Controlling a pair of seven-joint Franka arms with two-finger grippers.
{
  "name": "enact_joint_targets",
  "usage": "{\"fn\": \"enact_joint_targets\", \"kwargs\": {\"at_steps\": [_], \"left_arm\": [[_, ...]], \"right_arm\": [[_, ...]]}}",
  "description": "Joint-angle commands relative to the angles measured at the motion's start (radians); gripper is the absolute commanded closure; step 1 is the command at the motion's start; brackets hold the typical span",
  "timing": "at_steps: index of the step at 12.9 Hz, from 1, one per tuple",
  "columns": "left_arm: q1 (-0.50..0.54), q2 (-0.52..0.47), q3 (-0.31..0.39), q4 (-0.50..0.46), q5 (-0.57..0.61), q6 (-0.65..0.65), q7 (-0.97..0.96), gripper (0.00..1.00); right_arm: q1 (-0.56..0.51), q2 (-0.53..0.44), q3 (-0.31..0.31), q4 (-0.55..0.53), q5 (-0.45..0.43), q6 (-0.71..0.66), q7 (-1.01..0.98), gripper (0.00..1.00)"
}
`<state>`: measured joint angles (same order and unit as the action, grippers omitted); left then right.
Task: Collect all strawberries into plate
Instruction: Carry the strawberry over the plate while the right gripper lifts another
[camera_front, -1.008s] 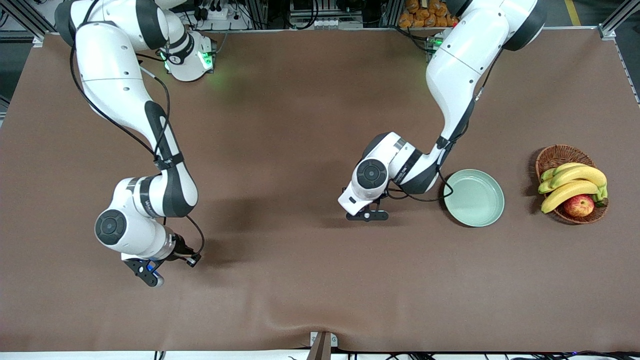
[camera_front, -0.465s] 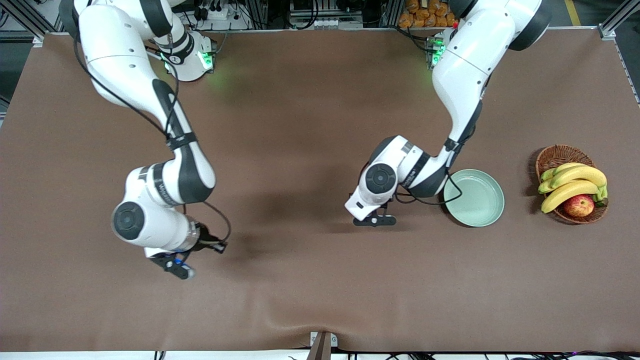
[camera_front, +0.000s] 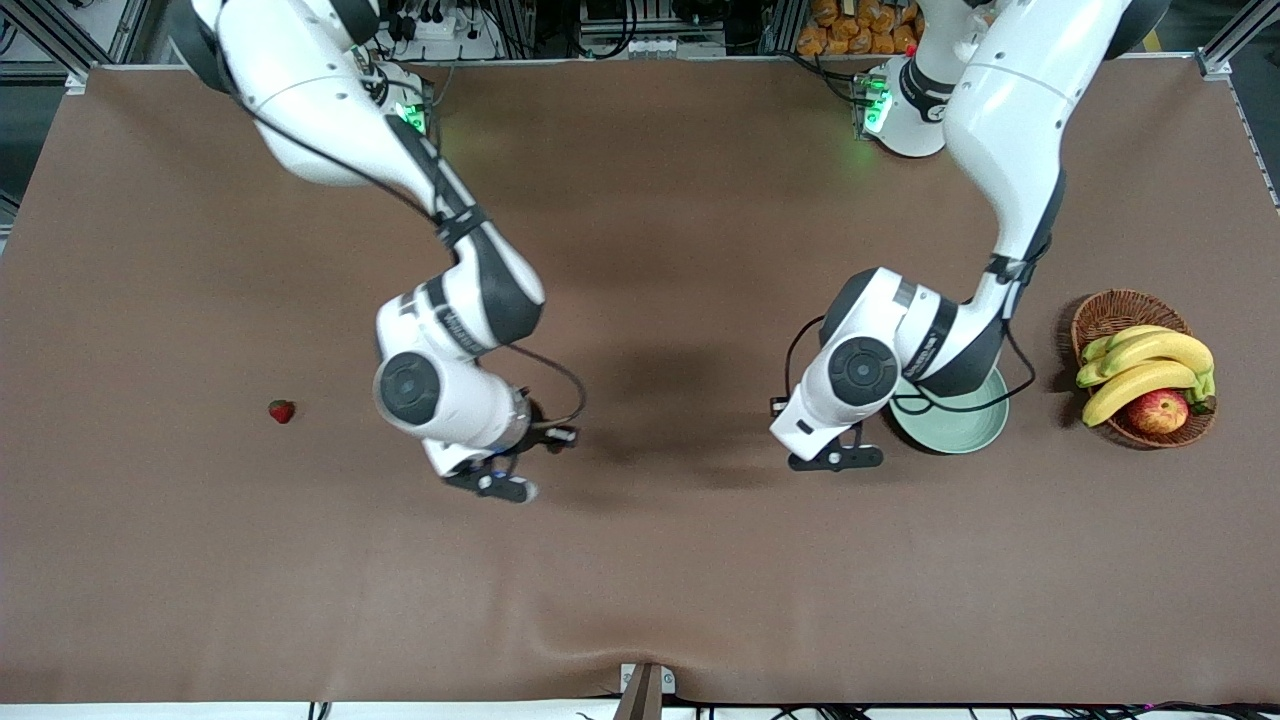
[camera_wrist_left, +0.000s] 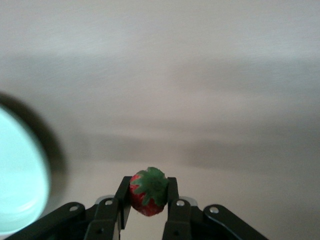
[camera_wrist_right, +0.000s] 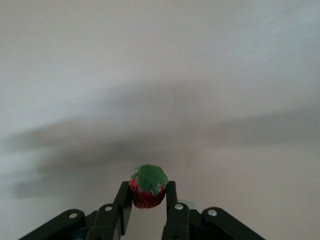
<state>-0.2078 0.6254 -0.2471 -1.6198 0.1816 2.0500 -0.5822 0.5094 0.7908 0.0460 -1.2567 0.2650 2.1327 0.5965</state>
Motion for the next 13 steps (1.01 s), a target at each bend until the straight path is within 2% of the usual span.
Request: {"fn": "enact_joint_targets", "kwargs": {"at_steps": [1, 4, 6, 9, 10, 11, 13], "left_arm": [[0.086, -0.087, -0.006, -0.126, 0.032, 0.009, 0.005, 1.0], [0.164, -0.095, -0.009, -0.155, 0.088, 0.009, 0.018, 1.0], [0.2, -0.092, -0.009, -0.161, 0.099, 0.009, 0.051, 1.0], [0.257, -0.079, -0.009, -0.192, 0.101, 0.038, 0.094, 0.92], [0.271, -0.075, -0.009, -0.206, 0.101, 0.054, 0.107, 0.84], [0.287, -0.066, -0.009, -0.21, 0.101, 0.067, 0.11, 0.8], [0.309, -0.059, -0.009, -0.21, 0.102, 0.071, 0.113, 0.37]], "right_arm": [[0.115, 0.028, -0.006, -0.01, 0.011, 0.143, -0.001, 1.0], [0.198, 0.06, -0.008, -0.006, 0.0, 0.235, -0.015, 1.0], [0.205, 0.108, -0.009, -0.007, -0.013, 0.317, -0.049, 1.0], [0.195, 0.136, -0.014, -0.007, -0.075, 0.323, -0.147, 1.0], [0.192, 0.139, -0.014, -0.007, -0.082, 0.323, -0.161, 1.0], [0.19, 0.145, -0.015, -0.007, -0.086, 0.32, -0.171, 1.0], [0.184, 0.15, -0.015, -0.007, -0.104, 0.32, -0.19, 0.98]]}}
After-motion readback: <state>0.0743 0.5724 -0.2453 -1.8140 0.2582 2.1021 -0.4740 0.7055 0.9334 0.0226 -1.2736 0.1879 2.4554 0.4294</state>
